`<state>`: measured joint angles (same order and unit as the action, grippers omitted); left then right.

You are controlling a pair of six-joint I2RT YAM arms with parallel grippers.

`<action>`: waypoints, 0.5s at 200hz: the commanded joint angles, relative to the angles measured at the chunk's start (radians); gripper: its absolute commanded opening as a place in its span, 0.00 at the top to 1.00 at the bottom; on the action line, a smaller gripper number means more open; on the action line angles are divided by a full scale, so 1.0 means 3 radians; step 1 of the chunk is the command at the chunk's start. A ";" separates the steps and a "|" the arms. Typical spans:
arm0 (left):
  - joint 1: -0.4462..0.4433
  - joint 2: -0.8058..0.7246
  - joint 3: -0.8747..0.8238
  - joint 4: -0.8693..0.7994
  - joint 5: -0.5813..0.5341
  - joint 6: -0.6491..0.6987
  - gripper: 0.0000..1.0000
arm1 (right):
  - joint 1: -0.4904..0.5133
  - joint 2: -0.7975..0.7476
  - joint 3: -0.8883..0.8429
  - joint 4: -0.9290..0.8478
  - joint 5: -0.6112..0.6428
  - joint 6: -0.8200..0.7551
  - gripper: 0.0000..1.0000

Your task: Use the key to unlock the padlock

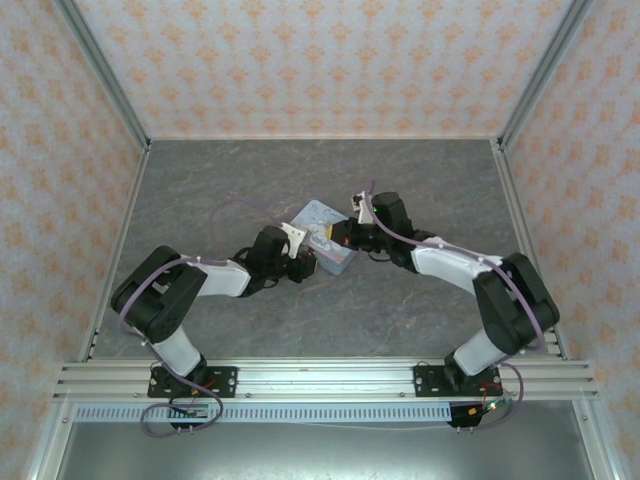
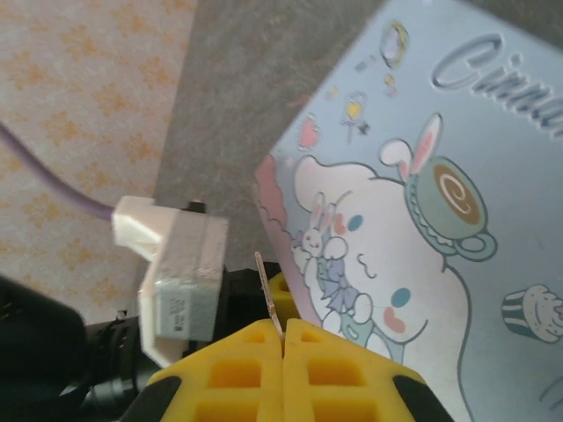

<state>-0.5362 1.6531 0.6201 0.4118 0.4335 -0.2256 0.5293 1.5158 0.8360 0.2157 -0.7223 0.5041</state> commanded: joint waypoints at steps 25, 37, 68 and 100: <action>-0.0015 -0.0414 0.0178 -0.0499 0.0066 -0.0514 0.74 | 0.0005 -0.0723 -0.0467 -0.0358 0.0215 -0.0688 1.00; -0.0016 -0.0483 0.0239 -0.0656 0.0047 -0.0651 0.74 | 0.0007 -0.0883 -0.0628 -0.0339 0.0222 -0.0766 1.00; -0.0013 -0.0574 0.0387 -0.0895 0.0155 -0.1008 0.75 | 0.0086 -0.1176 -0.0973 -0.0204 0.0288 -0.0930 1.00; -0.0014 -0.0602 0.0540 -0.1114 0.0176 -0.1354 0.75 | 0.0314 -0.1213 -0.1086 -0.0181 0.0397 -0.1137 1.00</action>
<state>-0.5369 1.5074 0.7155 0.1276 0.4595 -0.5278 0.5751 1.1748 0.5224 0.1349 -0.6476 0.2497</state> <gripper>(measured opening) 0.251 0.045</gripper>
